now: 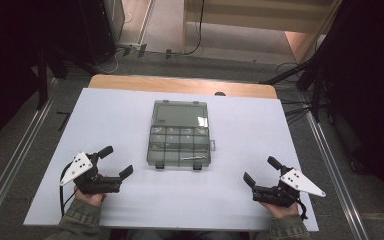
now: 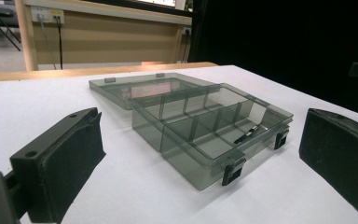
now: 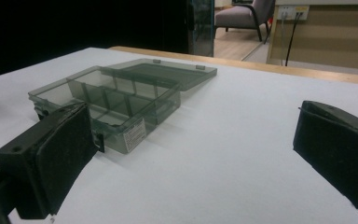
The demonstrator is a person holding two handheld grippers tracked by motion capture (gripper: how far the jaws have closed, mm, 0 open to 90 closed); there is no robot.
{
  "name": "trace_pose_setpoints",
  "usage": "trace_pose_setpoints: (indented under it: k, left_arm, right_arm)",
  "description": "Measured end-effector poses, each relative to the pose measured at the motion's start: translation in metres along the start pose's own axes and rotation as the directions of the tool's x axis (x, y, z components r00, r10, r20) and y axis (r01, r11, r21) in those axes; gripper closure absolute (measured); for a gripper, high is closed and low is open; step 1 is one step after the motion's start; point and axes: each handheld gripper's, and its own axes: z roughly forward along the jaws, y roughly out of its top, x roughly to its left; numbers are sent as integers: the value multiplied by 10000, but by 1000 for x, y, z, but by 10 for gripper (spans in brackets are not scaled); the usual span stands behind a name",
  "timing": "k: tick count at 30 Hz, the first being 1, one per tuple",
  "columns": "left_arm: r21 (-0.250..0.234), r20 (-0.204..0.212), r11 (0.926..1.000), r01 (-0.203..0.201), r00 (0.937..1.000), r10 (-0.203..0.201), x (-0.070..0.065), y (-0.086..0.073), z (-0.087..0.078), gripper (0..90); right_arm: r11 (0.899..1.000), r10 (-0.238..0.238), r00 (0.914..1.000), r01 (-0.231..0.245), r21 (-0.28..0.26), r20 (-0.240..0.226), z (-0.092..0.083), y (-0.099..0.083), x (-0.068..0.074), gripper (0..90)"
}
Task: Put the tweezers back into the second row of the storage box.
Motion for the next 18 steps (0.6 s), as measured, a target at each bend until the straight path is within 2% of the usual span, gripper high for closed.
trace_pose_setpoints:
  k: [6, 10, 18]
  left_arm:
    - [4, 10, 10000, 4, 10000, -4, 0, 0, 0, 0]
    - [6, 17, 10000, 15, 10000, -15, 0, 0, 0, 0]
    - [13, 46, 10000, -10, 10000, 10, -1, 0, 0, 0]
  right_arm:
    - [9990, -23, 9999, 29, -451, 151, -10, -7, -6, 0]
    - [9990, 117, 9997, -108, -427, 198, -11, -9, -8, 0]
    - [9997, 89, 9999, -87, -234, 112, -7, -11, -7, 0]
